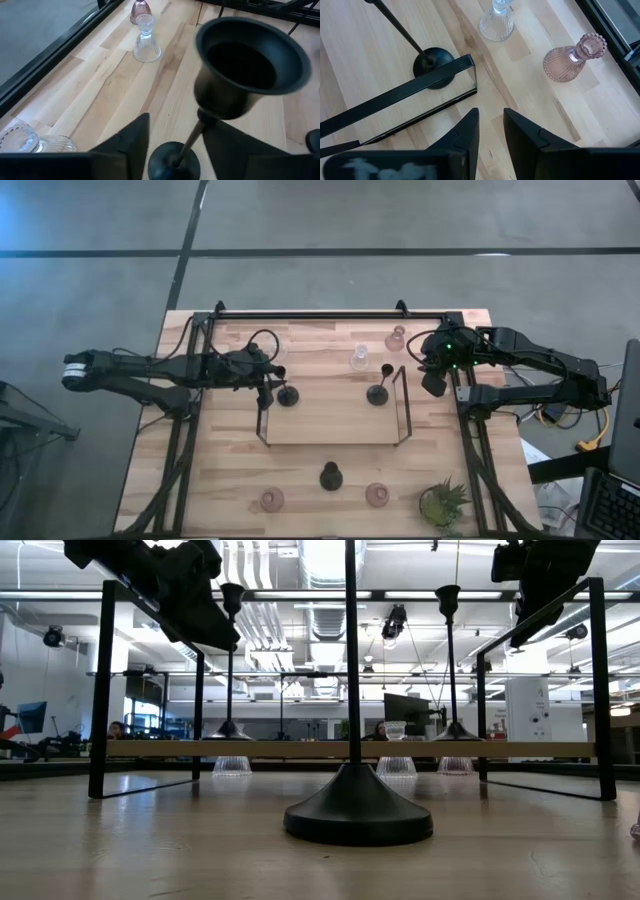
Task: Pick & Place candle stick holders
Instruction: Put the left black candle holder on the shelf, then put the black candle holder on the shelf
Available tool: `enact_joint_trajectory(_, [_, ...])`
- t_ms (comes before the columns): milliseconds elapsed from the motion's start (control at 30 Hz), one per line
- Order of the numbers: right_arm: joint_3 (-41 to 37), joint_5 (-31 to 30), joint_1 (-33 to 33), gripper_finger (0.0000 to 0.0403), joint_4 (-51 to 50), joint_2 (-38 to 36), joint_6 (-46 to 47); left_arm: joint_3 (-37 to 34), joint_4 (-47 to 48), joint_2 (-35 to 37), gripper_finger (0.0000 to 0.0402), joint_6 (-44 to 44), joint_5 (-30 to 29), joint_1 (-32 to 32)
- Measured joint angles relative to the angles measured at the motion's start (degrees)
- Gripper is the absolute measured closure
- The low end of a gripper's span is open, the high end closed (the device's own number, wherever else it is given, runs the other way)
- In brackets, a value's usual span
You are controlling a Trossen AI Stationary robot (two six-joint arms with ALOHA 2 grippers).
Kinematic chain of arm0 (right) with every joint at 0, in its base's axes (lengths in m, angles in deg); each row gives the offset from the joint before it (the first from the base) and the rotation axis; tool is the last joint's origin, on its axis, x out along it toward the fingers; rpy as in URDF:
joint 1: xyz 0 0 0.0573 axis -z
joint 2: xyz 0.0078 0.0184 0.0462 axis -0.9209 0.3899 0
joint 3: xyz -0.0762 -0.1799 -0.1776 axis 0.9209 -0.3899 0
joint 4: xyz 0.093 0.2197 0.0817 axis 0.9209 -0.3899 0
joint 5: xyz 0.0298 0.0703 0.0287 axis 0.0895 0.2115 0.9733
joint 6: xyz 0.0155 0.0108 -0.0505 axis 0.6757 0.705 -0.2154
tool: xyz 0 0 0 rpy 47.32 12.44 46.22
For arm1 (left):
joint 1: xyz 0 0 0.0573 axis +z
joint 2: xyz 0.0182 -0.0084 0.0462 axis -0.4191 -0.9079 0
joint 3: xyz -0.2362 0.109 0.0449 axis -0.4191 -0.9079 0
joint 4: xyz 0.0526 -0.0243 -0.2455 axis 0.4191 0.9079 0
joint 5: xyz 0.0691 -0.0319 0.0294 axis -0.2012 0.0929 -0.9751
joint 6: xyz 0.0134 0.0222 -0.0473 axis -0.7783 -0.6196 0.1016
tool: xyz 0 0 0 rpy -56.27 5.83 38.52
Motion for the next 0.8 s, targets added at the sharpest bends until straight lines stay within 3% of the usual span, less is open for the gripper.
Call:
enact_joint_trajectory(133, [-0.01, 0.00, 0.00, 0.0331, 0.00, -0.01, 0.00, 0.00, 0.01, 0.02, 0.0173, 0.24, 0.98, -0.05])
enact_joint_trajectory(300, [-0.02, -0.01, -0.01, 0.0337, 0.01, -0.02, -0.01, 0.00, 0.03, 0.17, 0.0149, 0.27, 1.32, -0.51])
enact_joint_trajectory(500, [0.00, -0.01, -0.01, 0.0339, 0.01, -0.01, 0.00, 0.00, 0.91, 2.57, 0.0143, 0.72, 1.27, -1.15])
enact_joint_trajectory(800, [0.00, -0.01, 0.01, 0.0323, 0.03, 0.00, 0.01, 0.04, 10.96, 10.51, 0.0144, 4.68, -2.38, -3.09])
